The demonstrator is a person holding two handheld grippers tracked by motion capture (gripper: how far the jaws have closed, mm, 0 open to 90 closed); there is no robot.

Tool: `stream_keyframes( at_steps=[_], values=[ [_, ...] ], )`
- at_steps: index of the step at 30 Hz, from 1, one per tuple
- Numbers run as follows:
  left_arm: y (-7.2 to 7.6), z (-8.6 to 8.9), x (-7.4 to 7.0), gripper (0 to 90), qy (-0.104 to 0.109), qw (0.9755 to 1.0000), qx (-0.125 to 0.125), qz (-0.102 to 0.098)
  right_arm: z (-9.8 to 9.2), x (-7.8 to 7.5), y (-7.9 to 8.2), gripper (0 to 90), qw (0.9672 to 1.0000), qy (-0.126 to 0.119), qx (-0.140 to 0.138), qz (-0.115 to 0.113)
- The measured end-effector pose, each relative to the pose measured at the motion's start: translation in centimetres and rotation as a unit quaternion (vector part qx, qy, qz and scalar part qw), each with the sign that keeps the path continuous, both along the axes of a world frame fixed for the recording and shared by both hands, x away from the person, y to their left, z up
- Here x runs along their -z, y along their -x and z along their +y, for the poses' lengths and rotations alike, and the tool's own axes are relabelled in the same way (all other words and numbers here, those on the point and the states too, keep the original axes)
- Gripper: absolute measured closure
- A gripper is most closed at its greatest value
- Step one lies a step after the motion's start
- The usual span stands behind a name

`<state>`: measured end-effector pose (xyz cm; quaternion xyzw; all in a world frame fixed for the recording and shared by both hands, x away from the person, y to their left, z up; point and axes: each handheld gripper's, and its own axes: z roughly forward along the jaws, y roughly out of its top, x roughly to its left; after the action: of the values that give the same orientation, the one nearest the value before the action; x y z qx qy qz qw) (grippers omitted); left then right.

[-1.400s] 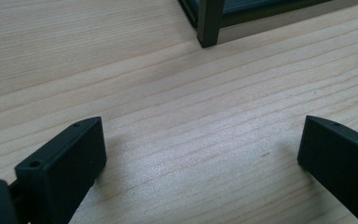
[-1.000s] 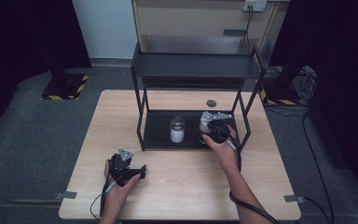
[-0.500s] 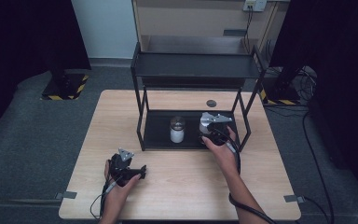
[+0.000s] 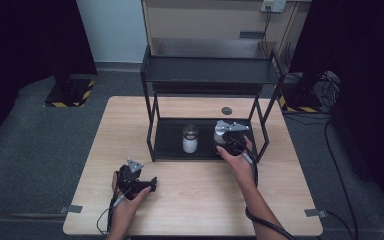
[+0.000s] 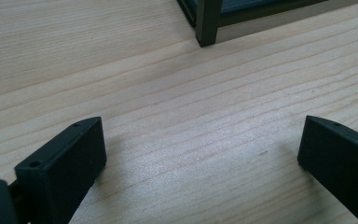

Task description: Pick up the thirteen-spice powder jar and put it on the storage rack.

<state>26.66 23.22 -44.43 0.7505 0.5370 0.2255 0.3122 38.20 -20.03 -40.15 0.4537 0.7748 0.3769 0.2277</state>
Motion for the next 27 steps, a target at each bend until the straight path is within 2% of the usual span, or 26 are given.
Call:
stream_keyframes(
  at_steps=[6, 13, 21, 27],
  values=[
    [0.0, 0.0, 0.0, 0.0, 0.0, 1.0, 0.0, 0.0, 0.0, 0.0, 0.3, 18.0, 1.0, -0.001, 0.001, -0.002],
    [0.0, 0.0, 0.0, 0.0, 0.0, 1.0, 0.0, 0.0, 0.0, -0.2, 1.1, 8.7, 0.9999, 0.011, -0.001, -0.005],
    [0.0, 0.0, 0.0, 0.0, 0.0, 1.0, 0.0, 0.0, -0.7, -0.6, 2.3, 4.8, 0.9997, 0.023, -0.004, -0.006],
    [0.0, 0.0, 0.0, 0.0, 0.0, 1.0, 0.0, 0.0, -1.3, -1.1, 3.3, 4.7, 0.9997, 0.022, -0.008, -0.001]
  ],
)
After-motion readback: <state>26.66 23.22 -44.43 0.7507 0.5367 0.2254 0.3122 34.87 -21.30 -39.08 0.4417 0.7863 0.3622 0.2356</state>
